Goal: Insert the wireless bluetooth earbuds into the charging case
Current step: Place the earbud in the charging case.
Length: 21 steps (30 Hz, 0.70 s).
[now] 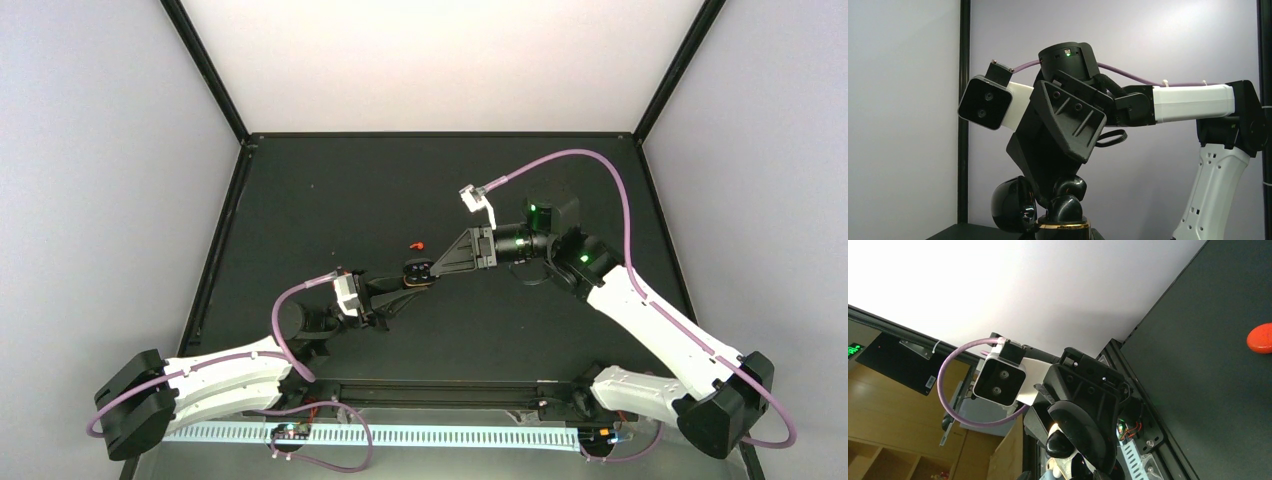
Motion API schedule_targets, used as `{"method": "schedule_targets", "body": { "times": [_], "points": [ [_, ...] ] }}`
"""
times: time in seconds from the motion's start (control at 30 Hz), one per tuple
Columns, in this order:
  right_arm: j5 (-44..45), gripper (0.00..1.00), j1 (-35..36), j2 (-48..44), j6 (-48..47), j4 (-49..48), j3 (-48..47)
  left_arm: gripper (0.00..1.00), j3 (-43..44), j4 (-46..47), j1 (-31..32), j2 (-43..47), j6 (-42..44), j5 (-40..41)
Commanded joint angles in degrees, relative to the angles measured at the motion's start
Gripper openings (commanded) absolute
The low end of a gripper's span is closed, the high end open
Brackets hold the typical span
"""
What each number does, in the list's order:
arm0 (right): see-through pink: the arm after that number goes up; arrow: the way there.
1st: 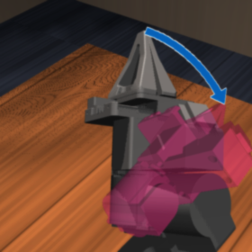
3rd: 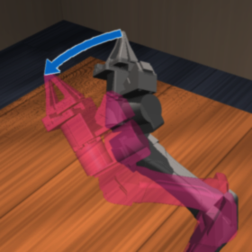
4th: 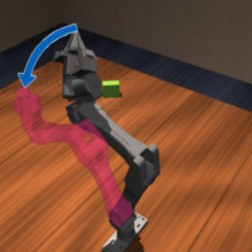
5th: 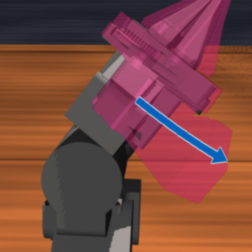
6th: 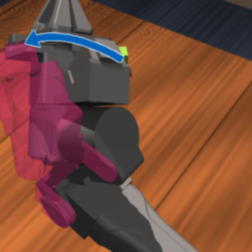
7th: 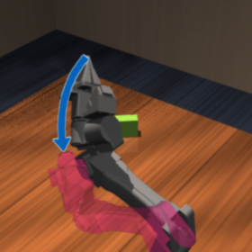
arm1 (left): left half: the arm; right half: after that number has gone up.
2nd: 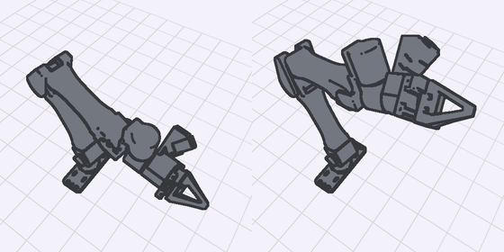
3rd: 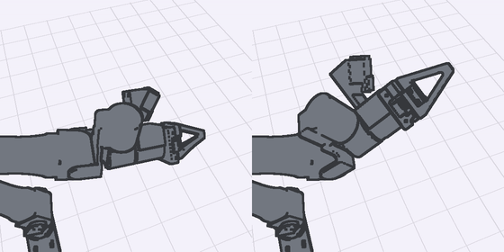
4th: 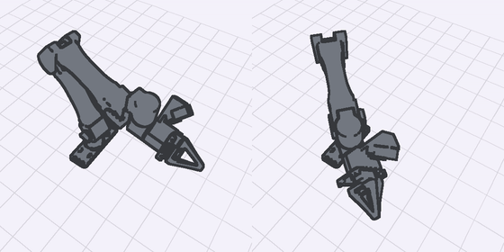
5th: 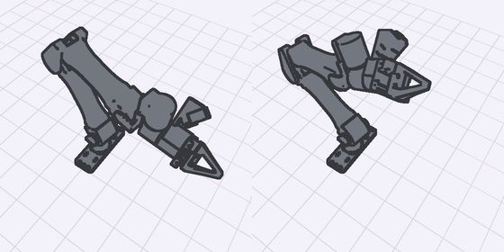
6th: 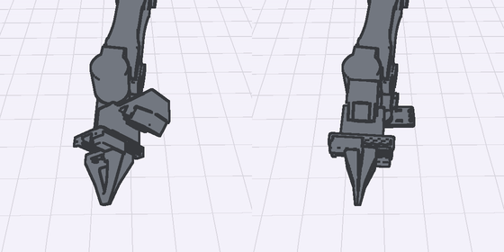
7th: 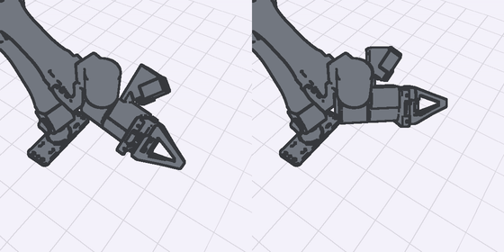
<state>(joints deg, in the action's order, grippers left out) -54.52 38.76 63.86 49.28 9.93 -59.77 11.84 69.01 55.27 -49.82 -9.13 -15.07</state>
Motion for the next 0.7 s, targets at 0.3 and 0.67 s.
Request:
{"method": "schedule_targets", "body": {
  "times": [0.3,0.67],
  "points": [
    [3.3,0.34,-1.2,0.3,-2.3,4.8,-1.3,0.01,0.8,7.3,0.6,1.0,-0.6,0.0],
    [3.2,0.37,-1.5,0.4,-2.7,5.3,-3.3,0.02,0.6,7.5,0.6,1.0,-0.7,-0.1]
  ]
}}
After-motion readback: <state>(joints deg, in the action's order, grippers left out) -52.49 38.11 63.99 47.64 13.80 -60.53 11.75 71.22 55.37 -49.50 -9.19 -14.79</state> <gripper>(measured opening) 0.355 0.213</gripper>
